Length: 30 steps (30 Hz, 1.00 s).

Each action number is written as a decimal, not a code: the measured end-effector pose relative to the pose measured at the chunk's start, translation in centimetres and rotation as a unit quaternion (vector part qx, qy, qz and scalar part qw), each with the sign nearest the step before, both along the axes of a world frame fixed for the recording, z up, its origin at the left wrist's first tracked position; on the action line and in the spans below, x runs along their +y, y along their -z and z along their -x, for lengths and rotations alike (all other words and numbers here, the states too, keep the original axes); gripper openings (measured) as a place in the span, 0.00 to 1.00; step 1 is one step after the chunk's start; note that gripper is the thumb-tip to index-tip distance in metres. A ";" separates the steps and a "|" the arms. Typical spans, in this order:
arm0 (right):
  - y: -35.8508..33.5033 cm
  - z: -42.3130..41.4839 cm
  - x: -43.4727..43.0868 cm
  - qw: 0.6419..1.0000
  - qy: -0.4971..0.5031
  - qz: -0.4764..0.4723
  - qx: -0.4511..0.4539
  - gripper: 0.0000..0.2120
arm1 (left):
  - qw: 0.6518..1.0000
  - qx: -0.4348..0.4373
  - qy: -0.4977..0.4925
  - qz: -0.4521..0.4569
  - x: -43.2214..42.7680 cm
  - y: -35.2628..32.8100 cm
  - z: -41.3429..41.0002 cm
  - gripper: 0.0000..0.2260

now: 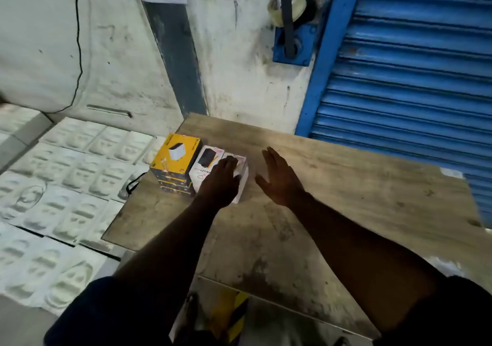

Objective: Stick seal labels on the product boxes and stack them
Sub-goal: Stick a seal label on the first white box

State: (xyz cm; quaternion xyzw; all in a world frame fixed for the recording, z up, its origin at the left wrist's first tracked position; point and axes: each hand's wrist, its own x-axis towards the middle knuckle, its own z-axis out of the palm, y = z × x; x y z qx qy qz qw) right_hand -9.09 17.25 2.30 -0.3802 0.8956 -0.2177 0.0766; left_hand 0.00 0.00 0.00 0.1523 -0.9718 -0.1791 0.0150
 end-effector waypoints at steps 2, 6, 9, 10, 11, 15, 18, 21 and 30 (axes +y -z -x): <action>0.8 0.3 -1.2 0.999 0.020 -0.002 -0.029 0.37 | 1.000 0.001 0.008 0.005 -0.9 0.4 0.3 0.28; 2.5 0.4 -3.4 0.996 0.033 0.000 -0.079 0.41 | 1.000 0.017 0.000 -0.009 -1.4 0.2 0.6 0.19; 3.4 0.5 -4.1 0.990 0.022 0.031 -0.139 0.50 | 0.999 0.032 -0.020 -0.028 -1.9 0.7 0.7 0.18; 3.7 0.6 -4.3 0.987 0.023 0.040 -0.154 0.53 | 0.998 0.038 -0.026 -0.039 -1.9 0.9 0.8 0.17; 3.9 0.7 -4.6 0.986 0.021 0.045 -0.159 0.56 | 0.997 0.051 -0.031 -0.051 -1.7 0.9 0.8 0.16; 6.7 2.4 -5.7 0.988 0.004 0.029 -0.150 0.70 | 0.993 0.068 -0.067 -0.073 -1.6 0.8 1.2 0.15; 6.2 2.9 -5.6 0.990 -0.040 -0.027 -0.129 0.72 | 0.983 0.064 -0.109 -0.134 -2.3 1.3 1.5 0.19; 5.2 2.7 -5.4 0.987 -0.062 -0.047 -0.143 0.68 | 0.973 0.069 -0.142 -0.171 -2.6 1.3 1.3 0.20; 6.6 1.7 -5.2 0.980 -0.003 0.055 -0.189 0.50 | 0.936 0.085 -0.185 -0.286 -1.5 2.5 1.0 0.17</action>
